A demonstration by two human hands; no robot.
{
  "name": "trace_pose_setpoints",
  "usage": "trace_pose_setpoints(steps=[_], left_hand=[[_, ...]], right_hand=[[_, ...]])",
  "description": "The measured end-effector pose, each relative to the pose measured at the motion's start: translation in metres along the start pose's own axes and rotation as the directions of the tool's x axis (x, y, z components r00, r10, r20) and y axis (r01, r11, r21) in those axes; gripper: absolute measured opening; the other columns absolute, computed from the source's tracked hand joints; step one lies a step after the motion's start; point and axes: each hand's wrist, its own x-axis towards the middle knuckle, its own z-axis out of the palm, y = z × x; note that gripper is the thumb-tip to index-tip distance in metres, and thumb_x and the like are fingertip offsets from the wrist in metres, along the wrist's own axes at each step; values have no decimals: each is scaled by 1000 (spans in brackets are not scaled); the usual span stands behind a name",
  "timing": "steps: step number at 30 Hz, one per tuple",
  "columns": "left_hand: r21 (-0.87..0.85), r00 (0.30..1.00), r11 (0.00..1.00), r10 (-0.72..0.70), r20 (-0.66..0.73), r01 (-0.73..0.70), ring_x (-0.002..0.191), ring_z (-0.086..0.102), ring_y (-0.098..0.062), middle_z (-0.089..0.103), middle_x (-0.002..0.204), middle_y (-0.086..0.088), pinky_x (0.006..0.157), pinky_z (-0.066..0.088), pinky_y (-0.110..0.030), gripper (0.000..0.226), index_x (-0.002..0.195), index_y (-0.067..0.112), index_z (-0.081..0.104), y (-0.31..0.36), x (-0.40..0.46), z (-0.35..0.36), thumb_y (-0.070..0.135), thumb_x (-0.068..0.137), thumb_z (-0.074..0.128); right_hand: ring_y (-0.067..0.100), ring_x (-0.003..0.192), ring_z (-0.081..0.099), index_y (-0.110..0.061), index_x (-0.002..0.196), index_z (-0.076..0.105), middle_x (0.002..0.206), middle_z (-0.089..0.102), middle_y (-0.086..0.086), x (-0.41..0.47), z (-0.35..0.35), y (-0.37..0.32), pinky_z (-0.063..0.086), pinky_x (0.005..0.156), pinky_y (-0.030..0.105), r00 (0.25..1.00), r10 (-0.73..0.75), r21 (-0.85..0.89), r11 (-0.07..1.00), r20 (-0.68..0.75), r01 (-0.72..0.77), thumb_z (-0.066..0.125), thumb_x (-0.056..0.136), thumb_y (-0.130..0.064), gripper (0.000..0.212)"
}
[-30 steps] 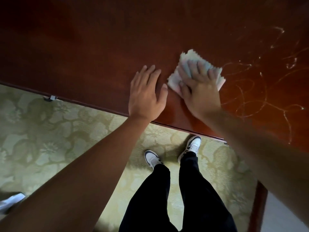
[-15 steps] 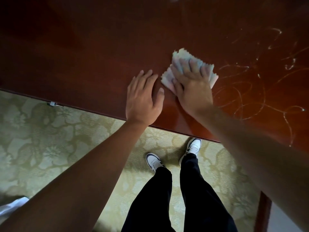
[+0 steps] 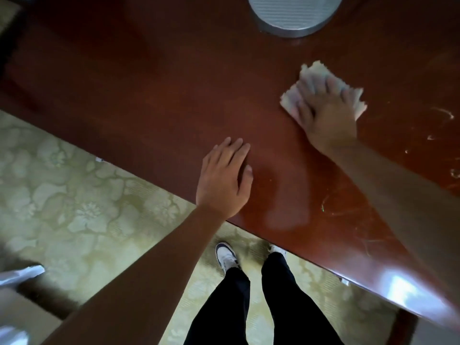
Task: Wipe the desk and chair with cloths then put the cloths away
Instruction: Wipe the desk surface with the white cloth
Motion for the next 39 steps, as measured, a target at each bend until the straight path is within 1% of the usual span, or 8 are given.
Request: trace_pose_setpoints(steps=[3,7,14,21,29,33,37,39], left_hand=[[-23,998,997,-70,-3,70,142,38,-23,50,147,-7,117,28,-37,51,142,12,50,0,0,0,34,97,43],[-152,929,930,-353,-113,335,140,40,-22,45,150,-8,115,30,-35,56,145,9,44,3,10,-4,38,97,42],[-100,926,928,-367,-91,359,143,36,-23,44,152,-7,116,31,-38,58,146,10,42,4,11,-2,44,99,37],[-61,922,927,-373,-105,369,143,35,-21,46,150,-7,116,27,-33,55,143,9,48,5,13,0,42,99,40],[-106,922,924,-377,-86,368,143,36,-22,46,150,-7,115,31,-41,58,141,9,48,4,13,-4,47,98,37],[-92,924,928,-369,-106,360,143,36,-23,48,148,-8,116,30,-40,56,139,8,51,2,10,-3,45,98,40],[-74,925,932,-362,-116,355,142,36,-24,48,148,-8,115,26,-36,52,136,9,53,3,11,-1,43,99,41],[-47,927,933,-359,-104,356,143,35,-23,47,149,-7,115,25,-37,51,136,11,53,4,10,-2,43,98,43]], right_hand=[[35,146,21,-24,150,37,158,32,8,43,1,-23,11,115,55,1000,22,16,1000,14,-23,33,103,-36,48],[31,145,30,-25,147,44,153,42,1,11,16,-79,22,113,57,953,-303,67,951,12,301,30,99,-37,51],[20,145,33,-25,140,53,149,47,-3,-45,21,-82,27,116,49,804,-593,166,798,46,579,34,104,-33,42],[31,145,28,-23,147,43,154,41,3,120,14,-61,20,113,51,944,-327,61,944,35,324,29,102,-38,49],[23,147,27,-25,143,51,156,37,-2,-130,11,-63,26,116,53,840,-536,173,838,83,518,45,100,-29,43],[21,139,43,-26,133,61,147,50,-2,-135,10,-66,32,113,48,796,-599,173,795,82,581,28,107,-37,43],[32,137,41,-20,137,55,143,55,6,-20,4,-29,30,110,52,966,-258,74,963,-27,259,30,103,-34,44],[36,139,39,-21,140,52,145,52,7,5,2,-19,31,109,54,986,-162,22,986,-50,163,31,102,-35,45]])
